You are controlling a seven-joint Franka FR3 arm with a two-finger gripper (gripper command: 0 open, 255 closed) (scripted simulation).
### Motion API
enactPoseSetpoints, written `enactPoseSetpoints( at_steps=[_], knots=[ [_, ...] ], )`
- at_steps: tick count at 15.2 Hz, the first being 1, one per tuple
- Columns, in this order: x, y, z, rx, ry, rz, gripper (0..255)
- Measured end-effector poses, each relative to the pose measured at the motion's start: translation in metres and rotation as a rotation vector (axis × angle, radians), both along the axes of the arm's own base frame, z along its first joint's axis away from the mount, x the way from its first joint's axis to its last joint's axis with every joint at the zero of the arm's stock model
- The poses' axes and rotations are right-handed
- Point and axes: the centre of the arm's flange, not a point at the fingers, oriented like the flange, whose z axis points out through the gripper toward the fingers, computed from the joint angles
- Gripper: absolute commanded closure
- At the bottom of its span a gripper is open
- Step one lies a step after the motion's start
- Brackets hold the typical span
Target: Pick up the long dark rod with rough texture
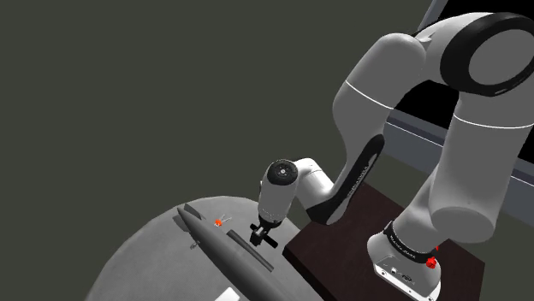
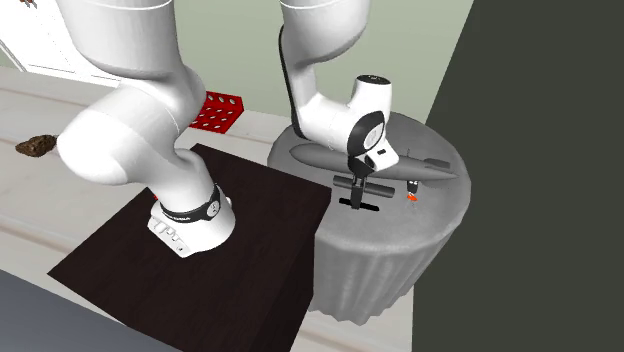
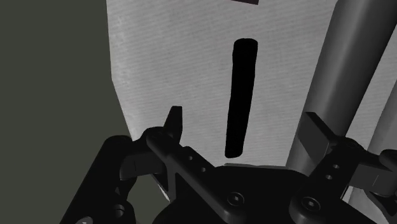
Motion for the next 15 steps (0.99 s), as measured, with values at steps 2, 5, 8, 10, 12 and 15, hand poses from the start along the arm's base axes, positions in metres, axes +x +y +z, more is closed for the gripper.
enactPoseSetpoints(
  at_steps=[2, 5, 8, 10, 12, 15],
  knots=[
    [-0.001, 0.0, -0.013, 0.0, 0.0, 0.0, 0],
    [0.001, 0.001, -0.029, -0.001, 0.0, 0.001, 0],
    [-0.001, 0.005, -0.029, 0.023, -0.005, 0.01, 255],
    [-0.001, 0.008, -0.029, 0.031, -0.007, 0.014, 255],
    [-0.001, 0.01, -0.029, 0.021, -0.007, 0.017, 255],
    [0.0, 0.011, -0.029, 0.015, -0.006, 0.02, 255]
  ],
)
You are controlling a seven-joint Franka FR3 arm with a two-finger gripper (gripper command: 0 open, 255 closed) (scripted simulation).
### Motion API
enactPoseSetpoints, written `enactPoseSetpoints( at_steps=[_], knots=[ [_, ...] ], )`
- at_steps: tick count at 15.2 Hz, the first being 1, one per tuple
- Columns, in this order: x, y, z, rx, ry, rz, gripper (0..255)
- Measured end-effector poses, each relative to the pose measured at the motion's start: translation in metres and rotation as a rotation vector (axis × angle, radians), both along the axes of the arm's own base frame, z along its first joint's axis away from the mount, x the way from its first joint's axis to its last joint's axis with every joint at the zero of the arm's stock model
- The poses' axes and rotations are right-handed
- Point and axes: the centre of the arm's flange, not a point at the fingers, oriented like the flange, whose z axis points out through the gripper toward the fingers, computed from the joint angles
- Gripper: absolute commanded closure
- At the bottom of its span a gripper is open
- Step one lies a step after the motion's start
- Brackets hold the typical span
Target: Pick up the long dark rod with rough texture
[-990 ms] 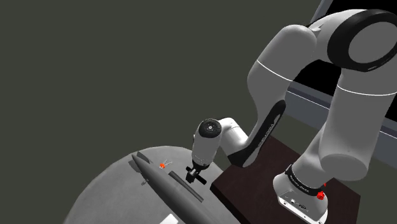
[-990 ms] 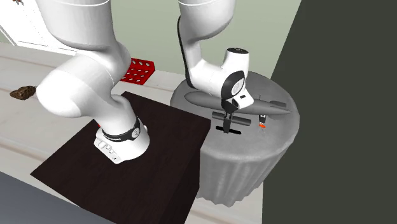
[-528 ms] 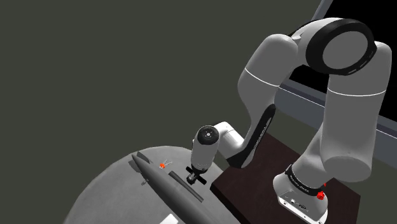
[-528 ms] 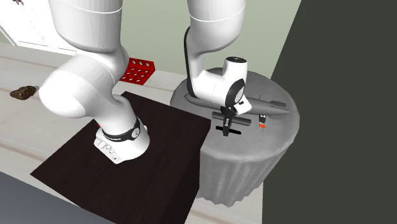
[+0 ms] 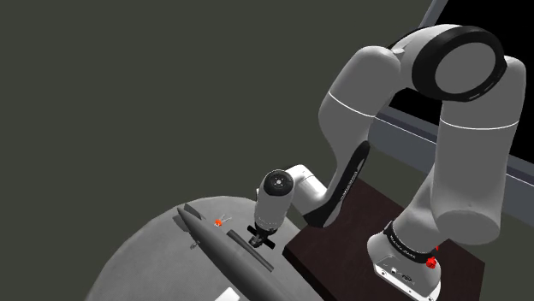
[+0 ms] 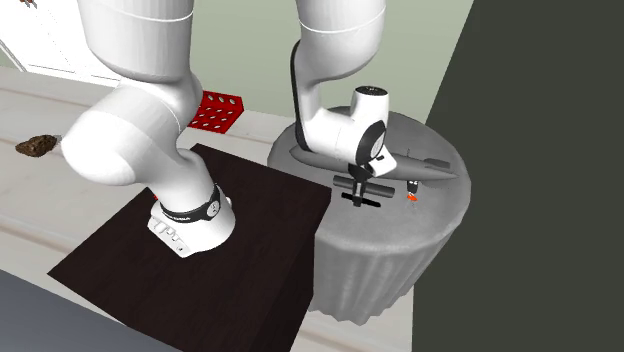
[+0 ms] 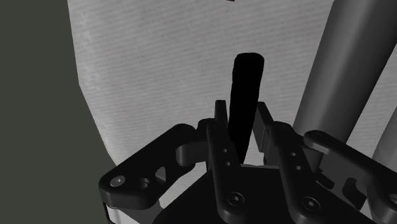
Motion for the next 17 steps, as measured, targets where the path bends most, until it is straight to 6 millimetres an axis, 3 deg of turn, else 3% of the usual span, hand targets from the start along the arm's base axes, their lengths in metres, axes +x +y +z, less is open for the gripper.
enactPoseSetpoints(
  at_steps=[4, 17],
  knots=[
    [0.0, -0.01, 0.008, -0.013, 0.004, -0.016, 255],
    [0.001, -0.012, 0.073, -0.016, 0.005, -0.018, 255]
  ],
)
